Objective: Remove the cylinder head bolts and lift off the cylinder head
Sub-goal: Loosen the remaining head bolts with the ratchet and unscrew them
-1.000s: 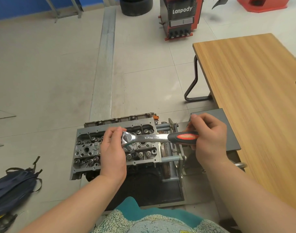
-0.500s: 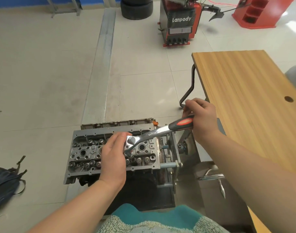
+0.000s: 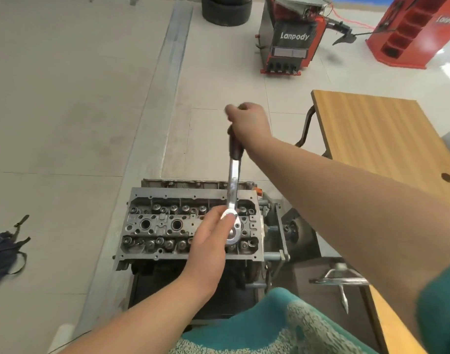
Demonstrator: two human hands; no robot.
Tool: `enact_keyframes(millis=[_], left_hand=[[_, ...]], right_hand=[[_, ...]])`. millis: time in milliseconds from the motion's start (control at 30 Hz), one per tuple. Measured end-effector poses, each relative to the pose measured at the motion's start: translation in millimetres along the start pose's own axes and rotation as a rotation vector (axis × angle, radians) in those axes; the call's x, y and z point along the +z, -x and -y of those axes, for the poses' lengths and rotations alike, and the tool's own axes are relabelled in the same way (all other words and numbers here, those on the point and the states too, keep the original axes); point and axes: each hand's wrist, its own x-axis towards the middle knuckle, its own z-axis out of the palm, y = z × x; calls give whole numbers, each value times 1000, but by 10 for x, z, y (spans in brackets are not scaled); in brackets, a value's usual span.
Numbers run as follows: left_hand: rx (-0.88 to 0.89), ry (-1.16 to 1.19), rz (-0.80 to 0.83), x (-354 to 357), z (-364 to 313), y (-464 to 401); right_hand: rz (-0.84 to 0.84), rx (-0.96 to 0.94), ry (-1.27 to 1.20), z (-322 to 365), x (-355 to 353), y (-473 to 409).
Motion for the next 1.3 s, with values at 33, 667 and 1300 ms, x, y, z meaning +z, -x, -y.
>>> enact_keyframes(millis=[33,667,1300], left_hand=[[-3,-8,45,-21,-2,-4],[173,-421,174,-426,41,-140],[250,-260,114,-348,170,-93]], right_hand=[[127,-85,115,170,290,78],[414,-247,1151,-303,-693,1175],[739,171,-162,-541,-888,1887]])
